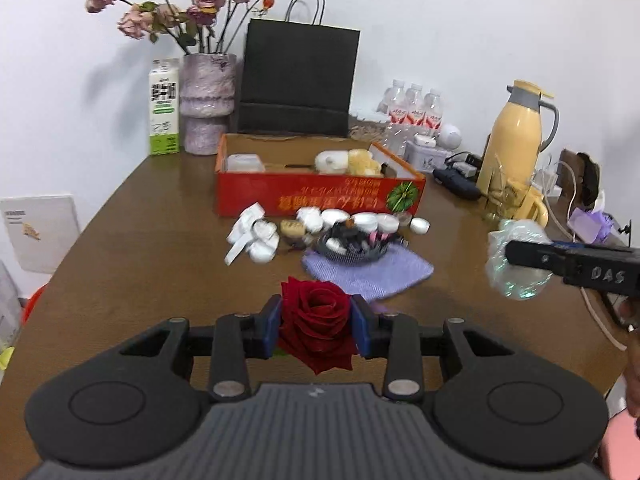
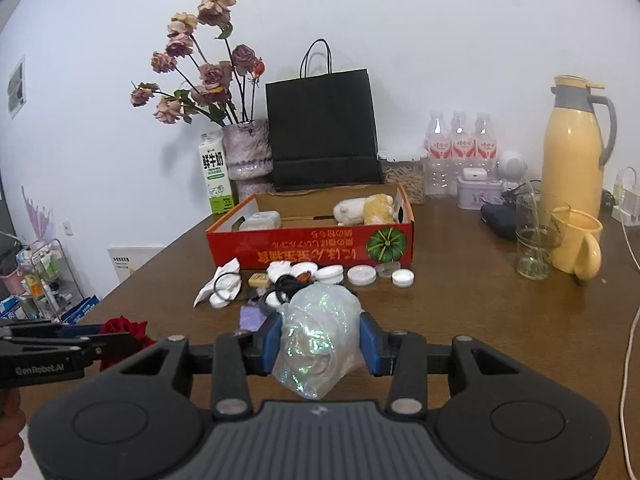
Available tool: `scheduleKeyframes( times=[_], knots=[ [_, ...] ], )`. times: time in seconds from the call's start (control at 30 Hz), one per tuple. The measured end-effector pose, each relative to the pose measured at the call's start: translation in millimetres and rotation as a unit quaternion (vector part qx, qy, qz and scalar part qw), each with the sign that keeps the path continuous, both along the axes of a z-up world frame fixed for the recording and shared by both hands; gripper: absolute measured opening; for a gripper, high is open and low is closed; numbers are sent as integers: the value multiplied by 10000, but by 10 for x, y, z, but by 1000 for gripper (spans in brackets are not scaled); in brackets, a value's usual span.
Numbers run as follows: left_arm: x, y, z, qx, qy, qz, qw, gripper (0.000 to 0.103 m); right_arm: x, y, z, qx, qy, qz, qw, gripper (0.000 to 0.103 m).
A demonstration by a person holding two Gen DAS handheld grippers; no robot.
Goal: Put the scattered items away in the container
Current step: 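Carry the rose with left tool while right tool carries the plastic bag into the box, then open both tools and withdraw them from the box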
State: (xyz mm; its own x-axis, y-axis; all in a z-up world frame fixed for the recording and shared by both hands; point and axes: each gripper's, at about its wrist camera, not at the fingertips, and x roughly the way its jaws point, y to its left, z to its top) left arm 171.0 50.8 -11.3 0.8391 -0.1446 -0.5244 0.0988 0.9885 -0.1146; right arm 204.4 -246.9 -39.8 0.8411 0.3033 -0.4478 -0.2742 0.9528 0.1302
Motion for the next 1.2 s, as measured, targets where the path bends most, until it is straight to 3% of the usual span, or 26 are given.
scheduleKeyframes(
  times=[0.1,0.23,0.37,0.47,0.57,0.6,0.67,0.73,0.77,0.83,0.9,0.97,1.03,1.2],
  knots=[
    [345,55,177,-145,-187,-142,9996,37,307,21,86,54,-57,139,9999,40],
    [1118,161,509,-154,-383,-362,9985,37,911,69,322,164,-198,401,9989,39],
    [2160,262,717,-187,-127,-452,9987,37,1847,179,611,376,-116,670,9970,39],
    [2997,277,593,19,307,-212,9993,37,2689,347,730,533,269,806,9950,39],
    [3738,312,277,-72,976,72,9952,36,3542,612,647,364,692,624,9950,39],
    [3927,280,160,29,1099,120,9939,36,3805,708,582,298,862,544,9943,39],
    [4212,148,-43,688,1206,79,9903,36,4255,875,410,328,1303,551,9894,39],
    [4430,67,-190,1149,1277,-171,9850,37,4595,1011,223,338,1658,543,9841,39],
    [4541,70,-257,1194,1372,-136,9832,38,4723,1101,136,154,1701,507,9840,39],
    [4689,126,-342,1023,1531,-60,9829,42,4904,1238,-16,-152,1767,392,9834,40],
    [4767,166,-386,943,1603,-33,9825,47,5028,1287,-153,-145,1915,339,9808,46],
    [4748,122,-376,1077,1453,-235,9832,66,5086,1311,-238,-83,2022,372,9786,50],
    [4697,107,-338,1149,1275,-249,9848,74,5051,1345,-269,-189,1920,464,9801,62],
    [4650,225,-156,1018,1321,-145,9859,74,5025,1307,-169,-86,1909,385,9808,64]
  ],
)
